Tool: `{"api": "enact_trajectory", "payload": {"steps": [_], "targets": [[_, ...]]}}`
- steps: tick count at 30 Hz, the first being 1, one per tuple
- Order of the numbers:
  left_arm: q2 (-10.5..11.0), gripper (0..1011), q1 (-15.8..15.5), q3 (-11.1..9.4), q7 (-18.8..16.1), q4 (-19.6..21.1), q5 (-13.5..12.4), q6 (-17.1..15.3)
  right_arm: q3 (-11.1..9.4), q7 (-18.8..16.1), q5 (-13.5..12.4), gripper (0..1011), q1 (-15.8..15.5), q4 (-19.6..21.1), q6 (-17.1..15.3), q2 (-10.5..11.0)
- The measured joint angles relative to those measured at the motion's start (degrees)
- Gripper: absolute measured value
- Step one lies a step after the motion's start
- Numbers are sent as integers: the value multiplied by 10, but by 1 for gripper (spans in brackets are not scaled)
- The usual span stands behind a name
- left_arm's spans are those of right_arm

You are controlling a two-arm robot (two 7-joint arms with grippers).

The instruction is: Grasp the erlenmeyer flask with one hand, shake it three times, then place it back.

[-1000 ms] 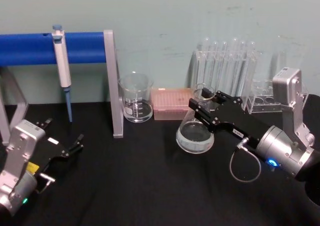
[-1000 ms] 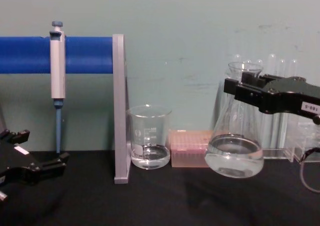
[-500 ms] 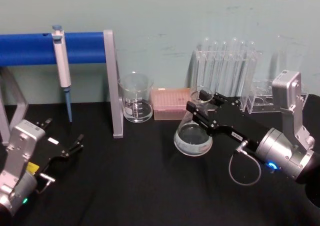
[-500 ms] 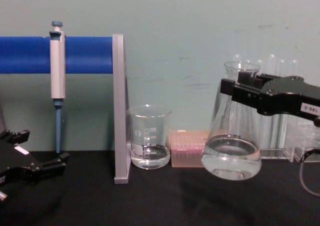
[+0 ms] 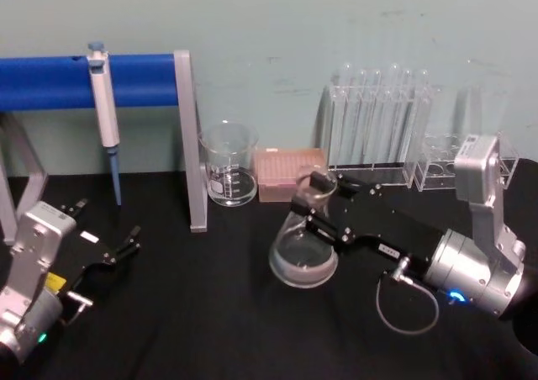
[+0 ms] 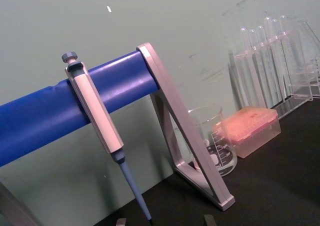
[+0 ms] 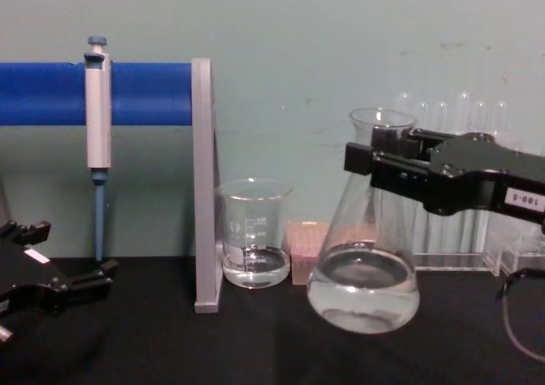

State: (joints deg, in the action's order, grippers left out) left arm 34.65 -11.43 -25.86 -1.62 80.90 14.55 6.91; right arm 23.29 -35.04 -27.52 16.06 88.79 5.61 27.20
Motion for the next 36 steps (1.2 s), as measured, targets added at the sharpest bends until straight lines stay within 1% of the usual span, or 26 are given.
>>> {"api": "enact_trajectory", "payload": {"steps": [3, 9, 17, 23, 27, 31, 36], "targets": [[0, 1001, 0, 0, 0, 0, 0, 0, 9, -21, -11, 465, 1, 4, 5, 8], [0, 1001, 0, 0, 0, 0, 0, 0, 23, -47, -27, 465, 4, 9, 12, 19], [0, 1001, 0, 0, 0, 0, 0, 0, 35, -59, -40, 465, 9, 9, 17, 27], [0, 1001, 0, 0, 0, 0, 0, 0, 39, -60, -48, 465, 11, 9, 18, 31], [0, 1001, 0, 0, 0, 0, 0, 0, 39, -54, -52, 465, 12, 7, 18, 32], [0, 1001, 0, 0, 0, 0, 0, 0, 37, -43, -52, 465, 12, 4, 18, 31], [0, 1001, 0, 0, 0, 0, 0, 0, 30, -19, -48, 465, 12, 0, 16, 27]]}}
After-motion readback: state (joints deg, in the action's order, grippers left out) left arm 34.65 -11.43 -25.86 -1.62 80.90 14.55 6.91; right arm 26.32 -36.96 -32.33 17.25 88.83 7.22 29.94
